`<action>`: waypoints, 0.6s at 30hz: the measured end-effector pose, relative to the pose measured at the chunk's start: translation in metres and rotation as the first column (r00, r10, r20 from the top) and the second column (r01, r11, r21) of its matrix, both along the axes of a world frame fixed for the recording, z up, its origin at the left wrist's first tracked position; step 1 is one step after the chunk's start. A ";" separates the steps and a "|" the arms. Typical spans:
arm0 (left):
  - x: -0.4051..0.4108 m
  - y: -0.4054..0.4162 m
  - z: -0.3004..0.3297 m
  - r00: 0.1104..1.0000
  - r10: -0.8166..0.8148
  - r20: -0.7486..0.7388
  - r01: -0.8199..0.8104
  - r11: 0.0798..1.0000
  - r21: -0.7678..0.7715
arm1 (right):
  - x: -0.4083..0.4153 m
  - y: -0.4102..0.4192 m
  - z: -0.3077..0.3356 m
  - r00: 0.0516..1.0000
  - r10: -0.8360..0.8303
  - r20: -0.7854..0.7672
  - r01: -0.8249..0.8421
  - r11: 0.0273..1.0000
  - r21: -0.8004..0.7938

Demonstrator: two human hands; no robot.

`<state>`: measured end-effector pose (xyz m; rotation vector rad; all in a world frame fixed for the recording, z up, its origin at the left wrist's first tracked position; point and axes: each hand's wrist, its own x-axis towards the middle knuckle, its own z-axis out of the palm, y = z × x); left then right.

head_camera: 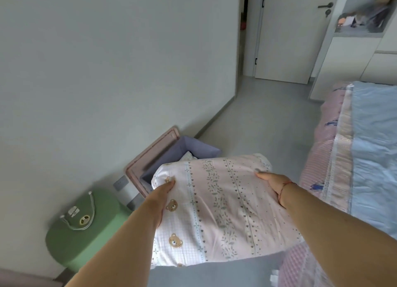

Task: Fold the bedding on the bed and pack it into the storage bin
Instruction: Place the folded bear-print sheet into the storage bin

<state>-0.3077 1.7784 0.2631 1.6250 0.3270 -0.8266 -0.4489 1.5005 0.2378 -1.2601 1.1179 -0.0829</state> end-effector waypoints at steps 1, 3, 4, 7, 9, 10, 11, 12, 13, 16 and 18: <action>0.018 0.005 0.000 1.000 0.000 -0.003 0.000 1.000 -0.003 | 0.019 0.003 0.000 1.000 0.002 -0.004 -0.002 1.000 -0.004; 0.050 0.011 -0.002 1.000 -0.001 -0.001 0.001 1.000 -0.014 | 0.050 0.008 0.002 1.000 0.018 -0.008 -0.018 1.000 0.001; 0.066 0.012 -0.004 1.000 0.001 -0.005 -0.001 1.000 -0.018 | 0.065 0.008 0.003 1.000 0.022 -0.010 -0.022 1.000 0.000; 0.110 0.011 -0.011 0.999 0.024 -0.023 -0.025 0.999 -0.030 | 0.111 0.002 0.001 0.999 0.035 -0.027 -0.035 0.999 -0.002; 0.139 0.006 -0.019 0.999 0.025 -0.042 -0.027 0.999 -0.030 | 0.144 -0.004 0.000 0.998 0.040 -0.043 -0.041 0.999 0.001; 0.154 0.003 -0.022 0.998 0.035 -0.050 -0.037 0.999 -0.037 | 0.161 -0.008 -0.002 0.997 0.050 -0.056 -0.050 0.999 0.006; 0.168 0.000 -0.026 0.997 0.047 -0.056 -0.050 0.998 -0.043 | 0.179 -0.012 -0.005 0.996 0.058 -0.071 -0.058 0.998 0.011; 0.184 -0.003 -0.030 0.996 0.058 -0.063 -0.062 0.997 -0.054 | 0.197 -0.017 -0.007 0.995 0.068 -0.079 -0.068 0.998 0.008; 0.197 -0.006 -0.034 0.995 0.066 -0.073 -0.071 0.995 -0.067 | 0.213 -0.021 -0.010 0.994 0.072 -0.083 -0.072 0.997 0.002; 0.243 -0.019 -0.045 0.991 0.106 -0.086 -0.113 0.990 -0.083 | 0.275 -0.037 -0.019 0.986 0.112 -0.120 -0.113 0.994 0.002; 0.271 -0.025 -0.051 0.983 0.163 -0.088 -0.171 0.981 -0.090 | 0.317 -0.046 -0.021 0.982 0.147 -0.121 -0.148 0.989 -0.004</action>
